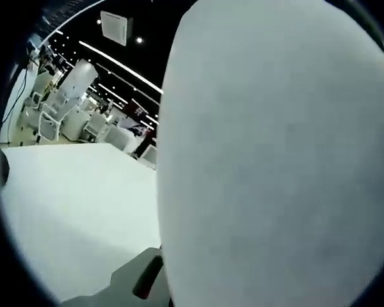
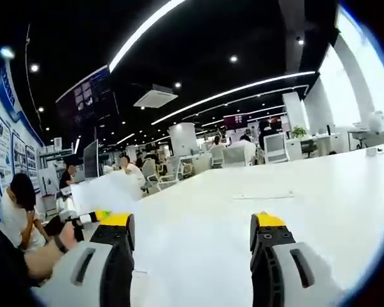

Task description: Organize the stack of printing papers by aligning and flattening the scattered papers on the table

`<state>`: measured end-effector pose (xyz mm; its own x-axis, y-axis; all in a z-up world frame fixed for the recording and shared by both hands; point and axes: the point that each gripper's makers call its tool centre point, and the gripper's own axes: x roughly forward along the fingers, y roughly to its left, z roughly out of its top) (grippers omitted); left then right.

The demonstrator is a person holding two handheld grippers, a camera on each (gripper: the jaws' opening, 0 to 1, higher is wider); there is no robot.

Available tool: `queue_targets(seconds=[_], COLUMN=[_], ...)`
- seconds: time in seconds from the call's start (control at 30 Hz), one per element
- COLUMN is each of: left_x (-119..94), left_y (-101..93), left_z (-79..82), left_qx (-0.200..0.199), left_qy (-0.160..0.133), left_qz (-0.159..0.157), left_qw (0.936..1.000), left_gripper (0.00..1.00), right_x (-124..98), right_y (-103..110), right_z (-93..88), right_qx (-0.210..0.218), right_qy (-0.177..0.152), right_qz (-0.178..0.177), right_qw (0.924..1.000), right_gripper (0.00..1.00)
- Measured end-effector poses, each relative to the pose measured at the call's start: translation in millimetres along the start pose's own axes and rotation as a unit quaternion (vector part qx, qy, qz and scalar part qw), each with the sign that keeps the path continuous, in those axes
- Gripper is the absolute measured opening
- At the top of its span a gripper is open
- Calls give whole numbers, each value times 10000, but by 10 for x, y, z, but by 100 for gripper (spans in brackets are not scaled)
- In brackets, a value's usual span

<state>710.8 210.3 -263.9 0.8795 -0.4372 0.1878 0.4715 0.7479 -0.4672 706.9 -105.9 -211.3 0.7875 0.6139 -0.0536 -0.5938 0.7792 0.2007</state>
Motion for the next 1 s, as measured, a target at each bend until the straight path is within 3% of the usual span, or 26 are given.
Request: queue_targets(seconds=[0.47,1.0], left_x=[12,10], left_y=[-64,-47], left_z=[-78,-58], left_qx=[267,260], left_qy=[176,146], left_qz=[-2,-21], left_qw=[9995,9996], left_gripper=[6,6], right_x=[-68,-101], right_y=[-140,-326], right_z=[-25,-227], right_qx=[-12,86], right_qy=[7,200], right_qz=[-192,-386], right_qw=[9998,9990], right_gripper=[69,69])
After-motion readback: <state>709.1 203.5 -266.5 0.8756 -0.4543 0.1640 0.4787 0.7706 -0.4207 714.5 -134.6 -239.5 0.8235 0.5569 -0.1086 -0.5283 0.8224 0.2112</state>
